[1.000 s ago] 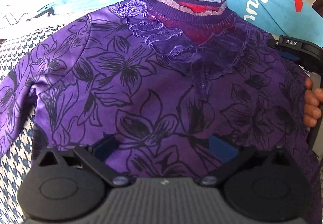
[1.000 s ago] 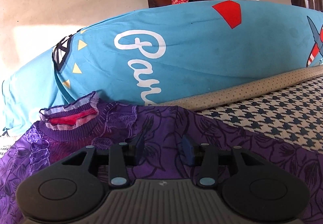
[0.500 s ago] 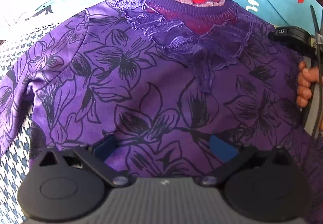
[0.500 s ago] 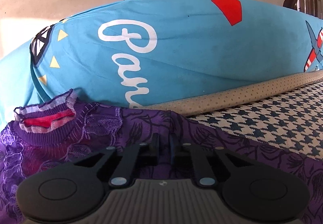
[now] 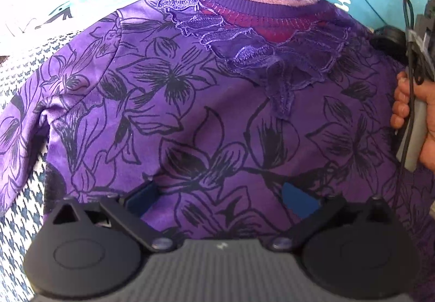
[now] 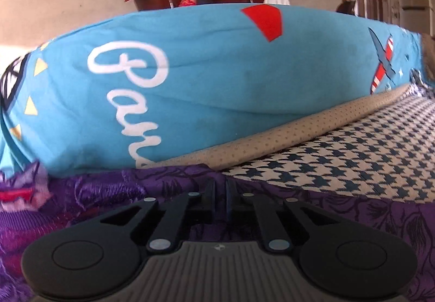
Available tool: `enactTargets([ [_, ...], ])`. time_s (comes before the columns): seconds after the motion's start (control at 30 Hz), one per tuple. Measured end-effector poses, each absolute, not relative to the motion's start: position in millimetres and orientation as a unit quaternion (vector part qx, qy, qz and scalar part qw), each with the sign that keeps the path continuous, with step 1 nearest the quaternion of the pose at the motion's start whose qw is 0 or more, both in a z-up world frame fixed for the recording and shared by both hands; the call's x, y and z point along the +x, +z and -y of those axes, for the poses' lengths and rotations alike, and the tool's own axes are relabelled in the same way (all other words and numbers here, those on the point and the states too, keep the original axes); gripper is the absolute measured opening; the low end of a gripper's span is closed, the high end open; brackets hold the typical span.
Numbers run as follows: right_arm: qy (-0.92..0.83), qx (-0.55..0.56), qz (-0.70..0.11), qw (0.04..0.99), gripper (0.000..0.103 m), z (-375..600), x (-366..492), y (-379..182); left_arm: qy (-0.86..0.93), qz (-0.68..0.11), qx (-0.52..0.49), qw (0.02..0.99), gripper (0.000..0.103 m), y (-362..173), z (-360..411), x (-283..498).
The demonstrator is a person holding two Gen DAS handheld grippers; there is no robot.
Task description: Fold clothes
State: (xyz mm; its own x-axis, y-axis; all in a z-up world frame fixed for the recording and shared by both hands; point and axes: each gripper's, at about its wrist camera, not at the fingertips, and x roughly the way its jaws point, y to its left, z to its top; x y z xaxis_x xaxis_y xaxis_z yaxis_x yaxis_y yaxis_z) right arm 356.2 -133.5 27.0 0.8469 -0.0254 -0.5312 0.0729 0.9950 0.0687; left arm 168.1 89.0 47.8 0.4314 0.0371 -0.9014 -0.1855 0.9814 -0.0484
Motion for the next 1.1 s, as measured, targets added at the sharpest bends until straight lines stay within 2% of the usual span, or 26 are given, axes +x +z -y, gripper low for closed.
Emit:
enactTargets([
  [0.13, 0.006, 0.058, -0.284, 0.957, 0.013, 134, 353, 39, 0.066, -0.530, -0.072, 0.842, 0.103, 49, -89, 168],
  [0.23, 0.024, 0.052, -0.280, 0.958, 0.020, 131, 346, 55, 0.064, -0.530, -0.078, 0.842, 0.103, 52, -89, 166],
  [0.6, 0.068, 0.073, -0.307, 0.947, 0.020, 144, 309, 79, 0.057, -0.523, -0.073, 0.847, 0.103, 57, -85, 160],
  [0.83, 0.045, 0.148, -0.333, 0.930, 0.020, 212, 276, 83, 0.052, -0.517, -0.066, 0.852, 0.103, 62, -82, 157],
  [1.1, -0.002, 0.155, -0.356, 0.922, 0.021, 260, 242, 84, 0.051, -0.517, -0.046, 0.853, 0.103, 60, -76, 157],
])
